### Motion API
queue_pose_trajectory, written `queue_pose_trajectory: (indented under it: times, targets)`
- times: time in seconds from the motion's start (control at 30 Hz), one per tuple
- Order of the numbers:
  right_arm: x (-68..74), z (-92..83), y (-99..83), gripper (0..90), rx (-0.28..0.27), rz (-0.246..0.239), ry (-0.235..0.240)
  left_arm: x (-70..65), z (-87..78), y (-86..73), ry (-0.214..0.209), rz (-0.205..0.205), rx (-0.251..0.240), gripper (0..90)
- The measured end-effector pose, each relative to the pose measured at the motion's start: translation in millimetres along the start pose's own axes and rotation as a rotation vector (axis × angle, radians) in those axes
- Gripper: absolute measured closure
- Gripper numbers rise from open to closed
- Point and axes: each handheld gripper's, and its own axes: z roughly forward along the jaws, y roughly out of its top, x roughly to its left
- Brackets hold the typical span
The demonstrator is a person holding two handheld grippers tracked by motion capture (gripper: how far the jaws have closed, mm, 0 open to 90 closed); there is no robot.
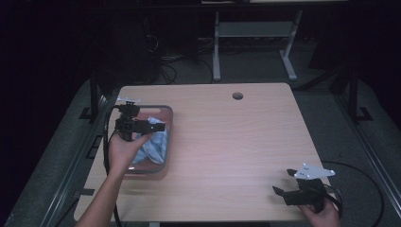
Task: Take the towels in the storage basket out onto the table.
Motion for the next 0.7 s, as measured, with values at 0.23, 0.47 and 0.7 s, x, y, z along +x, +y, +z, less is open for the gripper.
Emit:
queue_pose_trajectory:
  times: [0.23,0.47,0.7]
  targets:
    - [0.8,1.0,0.1,14.8,-0.002,-0.005,0.002,14.6,-5.0,-4.4,0.029,-0.026,-0.001,19.3]
    - [1.1,1.3,0.0,14.8,0.006,-0.008,0.006,32.0,-1.8,-13.6,0.069,-0.058,0.019,20.0]
    - [1.7,2.6,0.1,14.8,0.007,-0.002,0.010,41.4,7.3,-23.0,0.091,-0.089,0.048,20.8]
